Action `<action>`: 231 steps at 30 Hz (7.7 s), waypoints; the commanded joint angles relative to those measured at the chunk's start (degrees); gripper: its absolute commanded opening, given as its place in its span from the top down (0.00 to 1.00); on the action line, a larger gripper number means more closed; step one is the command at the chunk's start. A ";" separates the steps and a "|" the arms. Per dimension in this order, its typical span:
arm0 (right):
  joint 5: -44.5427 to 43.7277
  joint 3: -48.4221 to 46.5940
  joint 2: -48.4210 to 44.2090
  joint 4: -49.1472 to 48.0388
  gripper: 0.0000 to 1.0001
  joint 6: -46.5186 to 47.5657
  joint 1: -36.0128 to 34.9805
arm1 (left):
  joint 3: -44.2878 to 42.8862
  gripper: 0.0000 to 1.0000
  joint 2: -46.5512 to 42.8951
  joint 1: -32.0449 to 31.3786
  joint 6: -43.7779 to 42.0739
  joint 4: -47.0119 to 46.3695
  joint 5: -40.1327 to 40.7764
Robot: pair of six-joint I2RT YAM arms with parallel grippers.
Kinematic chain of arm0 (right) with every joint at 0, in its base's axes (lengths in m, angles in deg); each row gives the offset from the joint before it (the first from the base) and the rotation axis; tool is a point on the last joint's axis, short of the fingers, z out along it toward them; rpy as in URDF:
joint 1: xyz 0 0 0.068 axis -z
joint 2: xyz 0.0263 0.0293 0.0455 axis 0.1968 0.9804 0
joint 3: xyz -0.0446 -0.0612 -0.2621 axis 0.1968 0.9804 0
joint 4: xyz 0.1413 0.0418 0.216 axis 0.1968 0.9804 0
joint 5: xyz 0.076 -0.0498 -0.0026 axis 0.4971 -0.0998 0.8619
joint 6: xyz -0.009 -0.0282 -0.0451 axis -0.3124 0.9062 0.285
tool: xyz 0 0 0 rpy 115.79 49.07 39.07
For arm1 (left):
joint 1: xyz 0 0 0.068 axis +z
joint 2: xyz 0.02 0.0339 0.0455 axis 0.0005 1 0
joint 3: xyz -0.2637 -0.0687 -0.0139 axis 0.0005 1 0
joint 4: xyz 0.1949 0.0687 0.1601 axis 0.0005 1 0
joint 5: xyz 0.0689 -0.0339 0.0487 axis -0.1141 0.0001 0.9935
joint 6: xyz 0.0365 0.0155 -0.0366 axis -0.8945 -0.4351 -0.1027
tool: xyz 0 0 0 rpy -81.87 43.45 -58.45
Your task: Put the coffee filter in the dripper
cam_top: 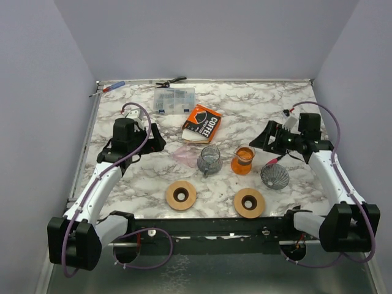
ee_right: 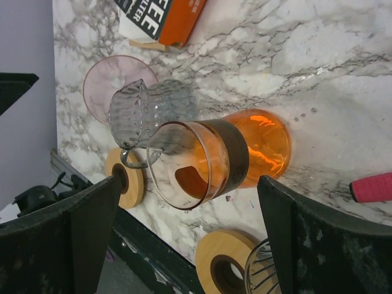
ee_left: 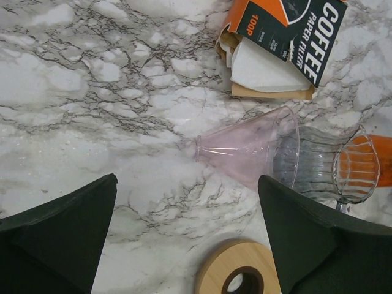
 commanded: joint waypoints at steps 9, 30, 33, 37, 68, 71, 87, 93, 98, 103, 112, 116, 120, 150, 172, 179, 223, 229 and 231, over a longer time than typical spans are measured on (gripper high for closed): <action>-12.43 -3.97 3.72 7.04 0.13 2.78 -9.13 | 1.54 0.01 -0.75 -0.04 -1.29 2.38 2.67; -14.45 -5.46 9.92 4.51 0.60 1.15 -13.45 | 2.22 0.01 -0.37 -0.02 -0.79 2.40 2.71; -16.58 -7.09 11.03 4.86 0.63 1.20 -14.49 | 2.22 0.01 -0.41 -0.05 -0.79 2.40 2.71; -21.19 -9.03 12.34 4.84 0.69 1.40 -15.93 | 2.19 0.01 -0.12 -0.02 -0.77 2.42 2.61; -49.20 -22.36 21.49 4.89 0.85 3.66 -15.14 | 2.21 0.01 -0.73 -0.04 -0.87 2.43 2.83; -49.34 -24.38 21.76 5.67 0.84 3.71 -14.69 | 2.06 0.01 -0.54 -0.02 -0.83 2.46 2.61; -34.86 -16.63 5.74 2.17 0.22 1.17 -14.60 | 0.99 0.01 3.73 1.04 4.23 -1.65 -5.07; -24.96 -9.78 -1.29 -0.55 0.18 -1.62 -14.62 | 4.50 0.01 5.51 -2.95 11.91 -6.08 -8.67; -20.09 -5.49 -4.56 -2.14 0.17 -2.85 -14.62 | 7.49 0.02 4.51 -7.80 16.00 -2.30 -2.19; -19.16 -3.86 -5.13 -2.54 0.17 -3.12 -14.67 | 10.23 0.06 2.21 -12.49 21.26 4.95 9.11; -17.13 -3.44 -3.50 -3.90 0.17 -3.60 -14.62 | 11.85 0.18 -0.85 -24.82 29.45 13.26 22.19; -16.53 -3.15 -2.41 -4.40 0.17 -3.64 -14.66 | 11.22 0.18 -1.03 -32.30 33.91 17.59 27.53; -16.14 -2.47 -1.90 -4.95 0.17 -3.65 -14.67 | 11.28 0.17 1.08 -37.46 36.14 18.48 27.97; -7.98 -0.92 -1.95 -6.62 0.17 -7.25 -14.65 | 8.68 1.00 -4.82 -44.45 28.66 5.60 28.57; 5.73 -0.67 2.86 -17.84 0.41 -14.64 -25.98 | -7.73 1.00 8.19 -44.41 13.43 -8.47 27.56; 5.22 -1.09 4.19 -18.26 0.89 -15.16 -26.86 | -6.35 0.98 6.14 -44.44 13.66 -9.56 28.82; 17.37 9.85 3.45 -35.43 1.00 -23.13 -13.48 | 5.02 0.01 -2.45 -18.66 21.21 -23.11 -8.80; 15.48 9.44 5.31 -36.18 1.00 -24.33 -13.52 | -2.04 0.01 -3.13 -18.65 9.10 -4.09 9.80; 15.53 9.12 6.15 -36.67 1.00 -24.74 -13.53 | -4.01 0.01 -2.49 -18.65 5.87 0.39 16.01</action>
